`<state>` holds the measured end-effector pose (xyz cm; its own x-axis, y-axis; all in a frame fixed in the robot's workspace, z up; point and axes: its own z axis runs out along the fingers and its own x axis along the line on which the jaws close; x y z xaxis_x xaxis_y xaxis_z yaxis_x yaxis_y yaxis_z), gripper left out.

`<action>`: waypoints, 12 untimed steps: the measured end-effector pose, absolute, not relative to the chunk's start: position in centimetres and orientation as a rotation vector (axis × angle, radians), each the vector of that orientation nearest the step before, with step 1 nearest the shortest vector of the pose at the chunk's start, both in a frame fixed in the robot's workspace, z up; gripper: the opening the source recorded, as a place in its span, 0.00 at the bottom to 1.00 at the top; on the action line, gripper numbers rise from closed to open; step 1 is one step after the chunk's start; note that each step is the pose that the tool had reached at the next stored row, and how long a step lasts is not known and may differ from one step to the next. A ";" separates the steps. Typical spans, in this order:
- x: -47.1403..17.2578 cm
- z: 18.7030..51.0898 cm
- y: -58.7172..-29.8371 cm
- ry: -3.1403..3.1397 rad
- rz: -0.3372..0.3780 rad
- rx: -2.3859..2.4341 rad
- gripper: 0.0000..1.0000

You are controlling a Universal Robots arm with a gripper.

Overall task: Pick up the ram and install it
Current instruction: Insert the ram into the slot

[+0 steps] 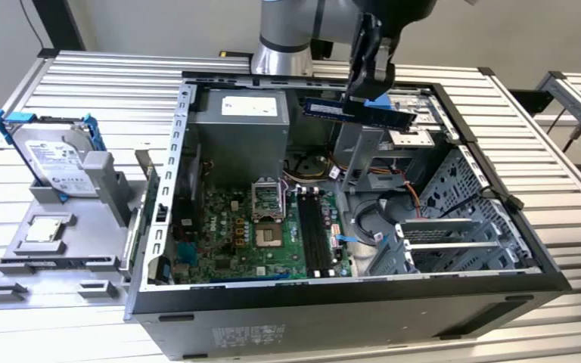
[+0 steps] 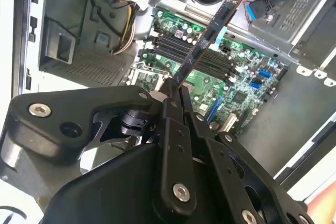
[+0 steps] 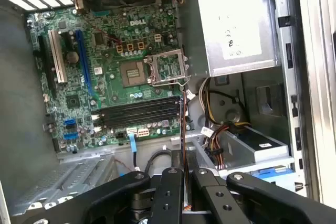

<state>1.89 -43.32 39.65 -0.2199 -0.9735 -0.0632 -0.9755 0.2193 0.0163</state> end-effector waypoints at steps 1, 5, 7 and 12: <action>1.9 39.7 -43.3 2.436 0.080 -1.919 0.00; 1.9 39.7 -43.3 2.488 0.078 -1.849 0.00; 1.9 39.7 -43.3 2.514 0.077 -1.812 0.00; 1.9 39.7 -43.3 2.574 0.074 -1.724 0.00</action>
